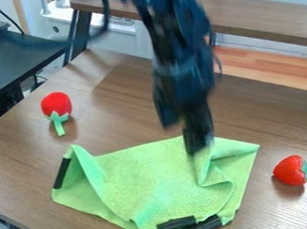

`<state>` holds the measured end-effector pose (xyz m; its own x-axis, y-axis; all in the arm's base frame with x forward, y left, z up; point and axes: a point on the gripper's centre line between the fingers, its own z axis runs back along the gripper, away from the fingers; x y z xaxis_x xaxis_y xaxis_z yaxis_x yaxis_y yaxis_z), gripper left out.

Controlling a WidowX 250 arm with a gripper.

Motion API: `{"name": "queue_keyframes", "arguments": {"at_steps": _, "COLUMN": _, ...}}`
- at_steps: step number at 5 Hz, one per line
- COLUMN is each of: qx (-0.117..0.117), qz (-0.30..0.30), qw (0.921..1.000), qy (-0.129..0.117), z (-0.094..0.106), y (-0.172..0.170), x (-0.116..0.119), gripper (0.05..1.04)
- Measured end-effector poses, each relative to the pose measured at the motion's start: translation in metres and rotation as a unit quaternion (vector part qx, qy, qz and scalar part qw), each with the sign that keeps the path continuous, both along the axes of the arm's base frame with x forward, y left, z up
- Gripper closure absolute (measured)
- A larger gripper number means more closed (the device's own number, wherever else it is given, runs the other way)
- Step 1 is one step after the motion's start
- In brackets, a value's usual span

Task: Fold the cloth from top left to bottom right

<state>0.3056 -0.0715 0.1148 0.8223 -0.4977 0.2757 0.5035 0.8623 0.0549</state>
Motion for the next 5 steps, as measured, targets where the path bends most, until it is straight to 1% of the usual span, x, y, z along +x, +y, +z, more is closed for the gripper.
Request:
{"name": "queue_keyframes", "arguments": {"at_steps": 1, "qx": -0.034, "qz": 0.089, "qw": 0.9949, "qy": -0.034, "z": 0.047, "y": 0.029, "x": 0.032, "gripper": 0.083}}
{"name": "queue_keyframes", "arguments": {"at_steps": 2, "qx": -0.074, "qz": 0.151, "qw": 0.9853, "qy": -0.029, "z": 0.068, "y": 0.037, "x": 0.045, "gripper": 0.083}}
{"name": "queue_keyframes", "arguments": {"at_steps": 3, "qx": -0.074, "qz": 0.162, "qw": 0.9835, "qy": -0.031, "z": 0.07, "y": 0.043, "x": 0.045, "gripper": 0.083}}
{"name": "queue_keyframes", "arguments": {"at_steps": 5, "qx": -0.074, "qz": 0.162, "qw": 0.9835, "qy": -0.032, "z": 0.071, "y": 0.043, "x": 0.046, "gripper": 0.083}}
